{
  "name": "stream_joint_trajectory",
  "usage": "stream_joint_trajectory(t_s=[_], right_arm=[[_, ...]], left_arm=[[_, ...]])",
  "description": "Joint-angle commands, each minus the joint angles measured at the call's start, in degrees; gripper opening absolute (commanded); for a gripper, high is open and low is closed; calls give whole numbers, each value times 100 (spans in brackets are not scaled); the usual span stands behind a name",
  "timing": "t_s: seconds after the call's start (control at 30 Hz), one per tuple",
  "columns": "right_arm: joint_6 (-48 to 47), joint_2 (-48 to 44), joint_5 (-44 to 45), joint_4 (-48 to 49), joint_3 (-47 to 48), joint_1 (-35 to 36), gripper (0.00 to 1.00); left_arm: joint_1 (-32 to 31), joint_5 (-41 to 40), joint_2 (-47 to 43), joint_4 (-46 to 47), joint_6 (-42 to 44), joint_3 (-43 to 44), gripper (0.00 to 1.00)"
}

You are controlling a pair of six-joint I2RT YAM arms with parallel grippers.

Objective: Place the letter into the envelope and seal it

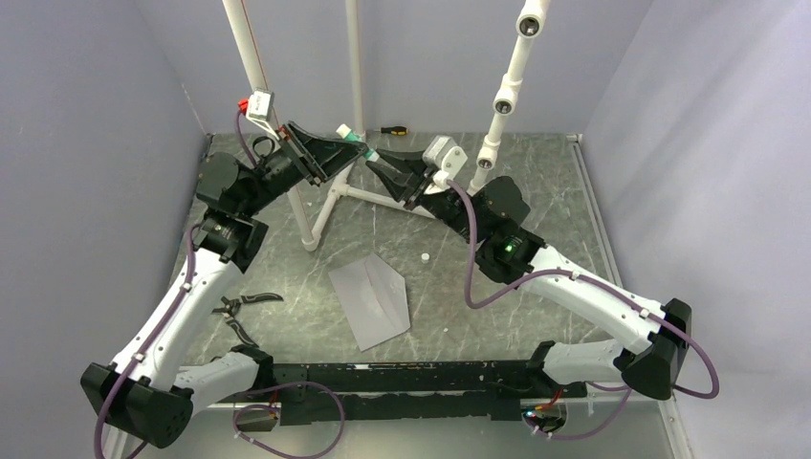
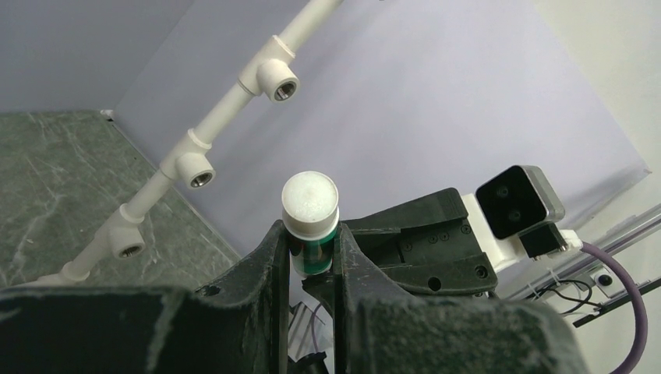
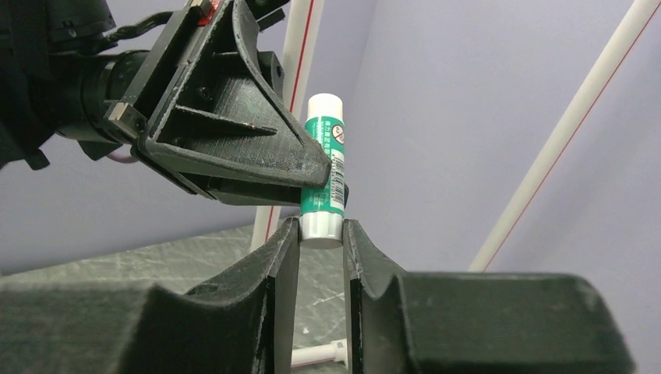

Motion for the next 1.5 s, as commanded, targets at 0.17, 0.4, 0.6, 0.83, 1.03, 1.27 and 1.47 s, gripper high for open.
stream_joint_trajectory(t_s=[0.17,0.4,0.6,0.83,1.03,1.27,1.47], right_arm=[[2843,-247,-88,1506,16,-108,0],[5617,-257,350,3581,-707,-133,0],[7201,37,793,4314,-990,-136,0],[8529,254,1481,4680,-1381,-138,0],[6959,-139,1332,4108,-1429,-138,46],[2014,-842,-207,1898,-1231,-138,76],[-770,-787,-1141,183,-535,-91,72]], left_arm=[[-15,709,-196,1115,489,-77,2],[-15,1238,-273,1363,917,52,2],[-15,1598,-271,1622,926,83,2],[-15,1733,-254,1706,891,149,3],[-15,1388,-206,1102,944,344,3],[-15,850,-149,-53,796,694,2],[-15,748,14,-309,410,808,2]])
